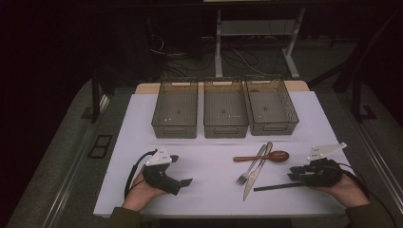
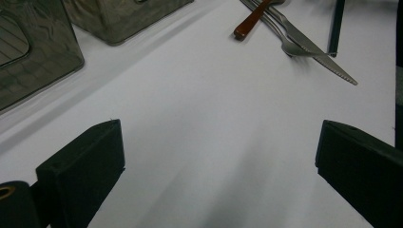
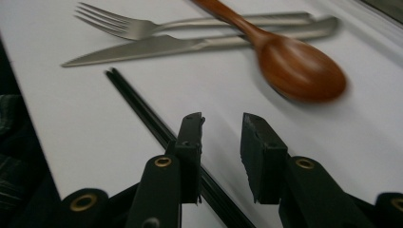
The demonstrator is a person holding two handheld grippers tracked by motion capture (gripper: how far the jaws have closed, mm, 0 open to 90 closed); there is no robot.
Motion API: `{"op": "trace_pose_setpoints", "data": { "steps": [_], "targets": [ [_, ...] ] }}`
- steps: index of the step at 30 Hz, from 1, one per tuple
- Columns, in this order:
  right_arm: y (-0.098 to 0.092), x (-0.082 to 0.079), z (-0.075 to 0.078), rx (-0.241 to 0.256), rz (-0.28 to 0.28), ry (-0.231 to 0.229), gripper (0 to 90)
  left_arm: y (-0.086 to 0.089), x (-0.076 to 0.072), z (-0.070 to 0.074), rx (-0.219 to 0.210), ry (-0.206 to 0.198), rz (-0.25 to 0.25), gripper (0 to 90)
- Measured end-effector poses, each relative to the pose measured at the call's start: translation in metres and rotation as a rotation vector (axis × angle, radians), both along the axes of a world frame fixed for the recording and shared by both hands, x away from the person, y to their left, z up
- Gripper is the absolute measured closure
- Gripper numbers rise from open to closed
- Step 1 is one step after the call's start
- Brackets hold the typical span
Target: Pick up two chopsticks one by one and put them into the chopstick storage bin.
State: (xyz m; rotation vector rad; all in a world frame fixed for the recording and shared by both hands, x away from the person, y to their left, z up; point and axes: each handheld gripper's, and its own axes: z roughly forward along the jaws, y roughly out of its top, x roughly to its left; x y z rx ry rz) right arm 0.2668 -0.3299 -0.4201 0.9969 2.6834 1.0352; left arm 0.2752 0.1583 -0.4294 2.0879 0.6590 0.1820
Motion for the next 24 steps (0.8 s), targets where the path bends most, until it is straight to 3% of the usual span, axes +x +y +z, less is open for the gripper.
{"op": "trace_pose_setpoints", "data": {
  "steps": [2,3,7,8,9,14,16,24],
  "targets": [
    [0.021,0.001,-0.001,0.006,0.074,0.001,67.7,0.0,0.0,0.0,0.002,-0.006,-0.003,1.5],
    [0.021,0.001,-0.001,0.006,0.074,0.001,67.7,0.0,0.0,0.0,0.001,-0.006,-0.003,1.5],
    [0.05,0.0,-0.003,0.021,0.177,-0.005,67.8,0.0,0.0,0.0,-0.005,0.0,0.004,1.6],
    [0.063,-0.001,-0.005,0.016,0.226,0.001,68.2,0.0,0.0,0.0,-0.004,0.0,0.004,1.5],
    [0.063,-0.001,-0.005,0.016,0.226,0.001,68.2,0.0,0.0,0.0,-0.003,-0.001,0.002,1.5],
    [0.086,0.0,-0.012,-0.027,0.34,-0.014,69.5,0.0,0.0,0.0,-0.003,-0.002,0.001,1.5],
    [0.094,0.001,-0.016,-0.046,0.369,-0.02,71.4,0.0,0.0,0.0,-0.002,-0.003,-0.001,1.5],
    [0.103,0.002,-0.02,-0.064,0.396,-0.022,75.3,0.0,0.0,0.0,-0.003,-0.002,0.001,1.6]
  ]
}}
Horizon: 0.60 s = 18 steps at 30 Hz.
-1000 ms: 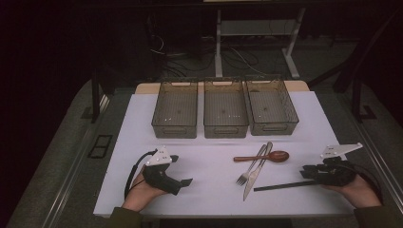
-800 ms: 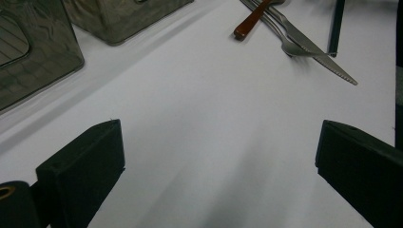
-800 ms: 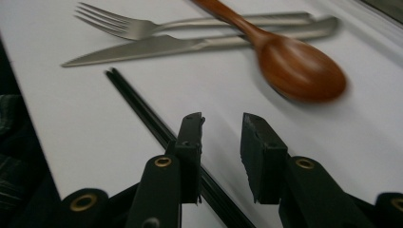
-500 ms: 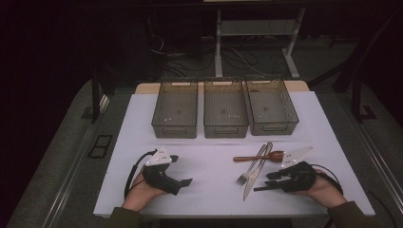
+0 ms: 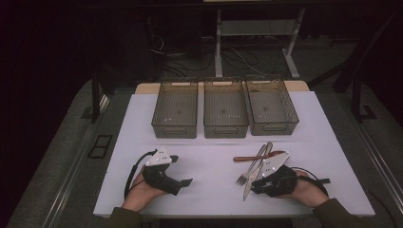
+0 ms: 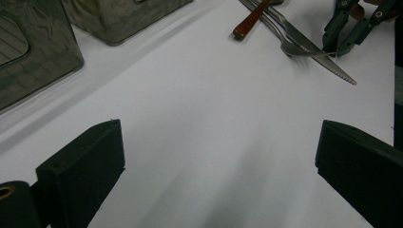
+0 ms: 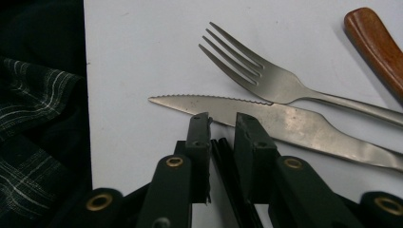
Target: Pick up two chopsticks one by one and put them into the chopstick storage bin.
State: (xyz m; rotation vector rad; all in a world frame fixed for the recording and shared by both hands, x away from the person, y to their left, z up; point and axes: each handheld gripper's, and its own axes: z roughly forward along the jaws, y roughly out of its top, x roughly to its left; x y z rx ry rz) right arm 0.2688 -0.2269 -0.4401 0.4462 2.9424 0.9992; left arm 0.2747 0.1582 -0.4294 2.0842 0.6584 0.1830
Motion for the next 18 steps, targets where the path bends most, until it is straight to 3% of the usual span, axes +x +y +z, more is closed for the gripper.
{"op": "trace_pose_setpoints", "data": {
  "steps": [11,18],
  "targets": [
    [0.0006,-0.0002,-0.0007,-0.002,0.029,-0.035,77.8,0.0,-0.0004,0.0001,-0.004,0.0,0.001,1.6],
    [-0.0011,0.0003,-0.0001,-0.007,0.017,-0.026,78.0,0.0001,-0.0005,0.0002,-0.005,0.001,0.001,1.6]
  ]
}}
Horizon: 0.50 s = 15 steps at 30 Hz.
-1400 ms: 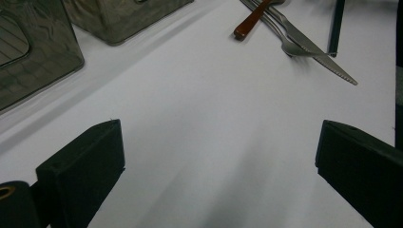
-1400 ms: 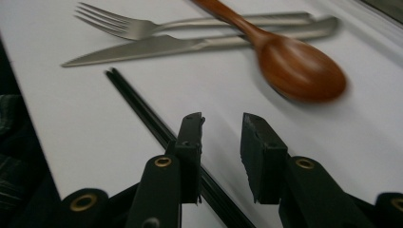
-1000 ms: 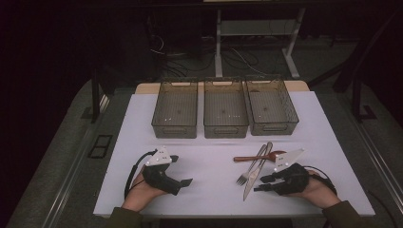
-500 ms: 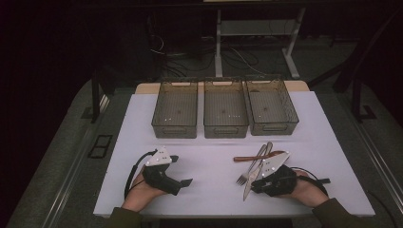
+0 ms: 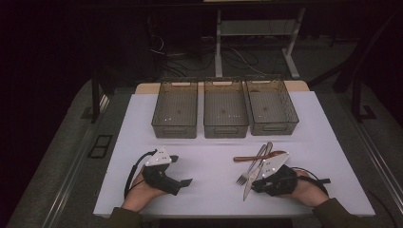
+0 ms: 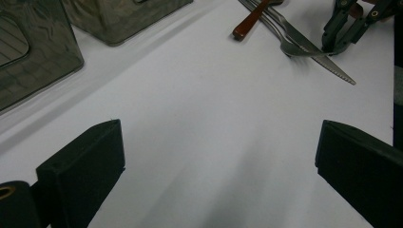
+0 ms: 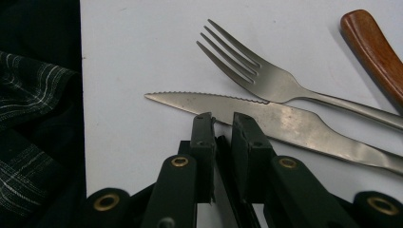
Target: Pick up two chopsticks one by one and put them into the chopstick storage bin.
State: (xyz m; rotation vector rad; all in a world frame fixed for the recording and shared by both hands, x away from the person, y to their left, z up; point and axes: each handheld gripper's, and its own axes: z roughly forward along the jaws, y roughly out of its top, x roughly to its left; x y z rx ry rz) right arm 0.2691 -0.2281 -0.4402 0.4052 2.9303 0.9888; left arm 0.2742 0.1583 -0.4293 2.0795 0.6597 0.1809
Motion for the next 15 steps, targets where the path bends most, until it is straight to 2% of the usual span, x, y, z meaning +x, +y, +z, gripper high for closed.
{"op": "trace_pose_setpoints", "data": {
  "steps": [6,9,15],
  "targets": [
    [-0.004,0.001,0.001,-0.003,-0.016,0.007,78.6,0.0,0.0,0.0,0.001,-0.001,-0.002,1.6],
    [-0.005,0.003,0.0,0.0,-0.007,0.004,78.8,0.0,0.0,0.0,0.003,-0.001,-0.004,1.6],
    [-0.011,0.005,0.001,-0.001,-0.035,0.011,79.2,0.0,0.0,0.0,0.004,-0.003,-0.006,1.6]
  ]
}}
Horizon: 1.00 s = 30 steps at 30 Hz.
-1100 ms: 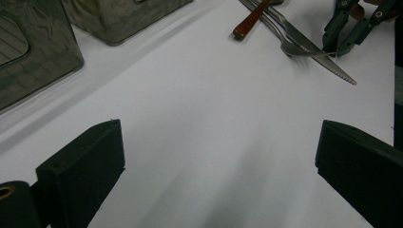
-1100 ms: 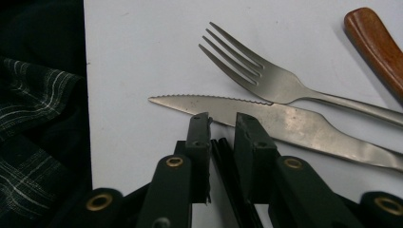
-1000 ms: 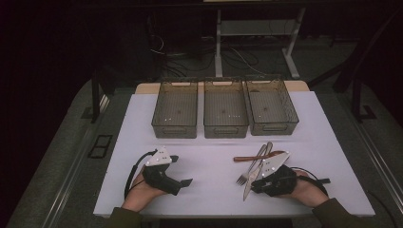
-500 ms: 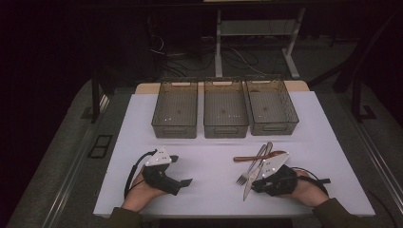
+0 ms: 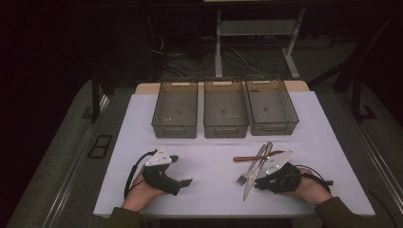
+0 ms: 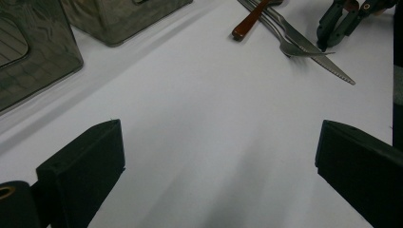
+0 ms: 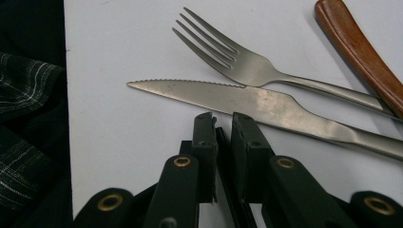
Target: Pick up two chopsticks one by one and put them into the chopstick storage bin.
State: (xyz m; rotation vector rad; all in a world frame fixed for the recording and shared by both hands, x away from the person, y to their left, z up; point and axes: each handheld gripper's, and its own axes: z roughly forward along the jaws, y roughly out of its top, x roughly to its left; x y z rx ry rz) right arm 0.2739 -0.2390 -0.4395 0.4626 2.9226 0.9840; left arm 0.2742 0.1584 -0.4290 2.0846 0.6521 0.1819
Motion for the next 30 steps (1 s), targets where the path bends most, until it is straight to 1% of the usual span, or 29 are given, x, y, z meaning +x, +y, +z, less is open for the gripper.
{"op": "trace_pose_setpoints", "data": {
  "steps": [8,11,12,13,16,24,25,27,30],
  "targets": [
    [-0.004,0.003,0.0,0.002,-0.002,-0.002,79.4,0.0,0.0,0.0,0.0,0.0,-0.001,1.6],
    [-0.008,0.004,0.0,0.001,-0.025,0.005,79.5,0.0,0.0,0.0,-0.002,0.0,0.0,1.6],
    [-0.008,0.004,0.0,0.001,-0.025,0.005,79.5,0.0,0.0,0.0,-0.001,0.0,0.0,1.6],
    [-0.009,0.005,0.0,0.002,-0.026,0.001,79.5,0.0,0.0,0.0,-0.001,0.0,0.0,1.6],
    [-0.015,0.007,-0.001,0.0,-0.05,-0.002,79.6,0.0,0.0,0.0,-0.002,-0.001,0.0,1.6],
    [-0.024,0.013,-0.001,-0.005,-0.082,-0.008,79.9,-0.001,0.0,0.0,-0.001,-0.002,-0.001,1.6],
    [-0.025,0.012,-0.001,0.0,-0.098,-0.001,79.9,-0.001,0.0,0.0,-0.001,-0.002,0.0,1.6],
    [-0.027,0.015,-0.001,-0.002,-0.114,-0.01,80.0,-0.001,0.0,0.0,-0.001,-0.002,0.0,1.6],
    [-0.029,0.018,-0.001,0.0,-0.127,-0.01,80.3,-0.001,0.0,0.0,-0.001,0.0,0.0,1.6]
  ]
}}
